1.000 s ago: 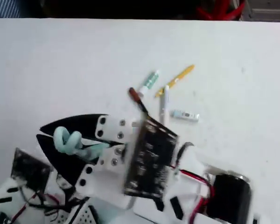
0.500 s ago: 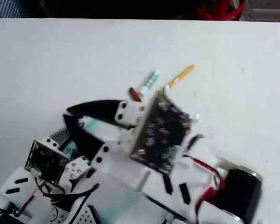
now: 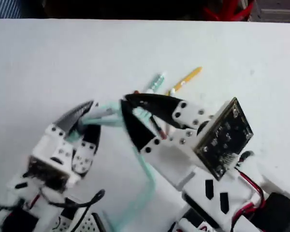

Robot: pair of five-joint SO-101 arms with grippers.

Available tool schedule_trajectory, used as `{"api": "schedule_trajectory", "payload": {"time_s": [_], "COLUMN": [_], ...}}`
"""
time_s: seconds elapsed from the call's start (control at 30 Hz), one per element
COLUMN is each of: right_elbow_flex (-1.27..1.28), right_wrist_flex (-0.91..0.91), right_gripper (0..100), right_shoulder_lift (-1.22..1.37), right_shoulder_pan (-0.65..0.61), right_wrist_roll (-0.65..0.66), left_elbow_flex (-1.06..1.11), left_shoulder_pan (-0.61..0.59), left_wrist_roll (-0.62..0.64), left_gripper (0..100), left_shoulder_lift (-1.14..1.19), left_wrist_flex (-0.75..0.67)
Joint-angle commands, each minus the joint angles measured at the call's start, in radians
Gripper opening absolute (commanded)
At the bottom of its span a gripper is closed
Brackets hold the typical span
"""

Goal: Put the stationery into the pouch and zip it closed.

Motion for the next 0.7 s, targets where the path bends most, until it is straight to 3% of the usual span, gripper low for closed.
{"api": "schedule_trajectory", "payload": {"time_s": [0.0,0.13,0.27,0.53,0.67], "right_elbow_flex": [0.127,0.319,0.568,0.987,1.04], "right_wrist_flex": [-0.004,-0.045,-0.208,-0.437,-0.447], "right_gripper": [1.8,1.8,1.8,1.8,1.8], "right_shoulder_lift": [-0.077,-0.219,-0.366,-0.57,-0.616], "right_shoulder_pan": [0.093,0.173,0.22,0.254,0.248], "right_wrist_roll": [0.014,0.014,0.014,0.015,0.015], "left_elbow_flex": [0.127,0.126,0.034,-0.445,-0.568], "left_shoulder_pan": [0.002,-0.048,-0.076,-0.068,-0.068], "left_wrist_roll": [-0.112,-0.14,-0.14,-0.13,-0.13], "left_gripper": [2,2,2,2,2], "left_shoulder_lift": [0.03,0.053,0.236,0.691,0.756], "left_wrist_flex": [-0.313,-0.44,-0.554,-0.557,-0.439]}}
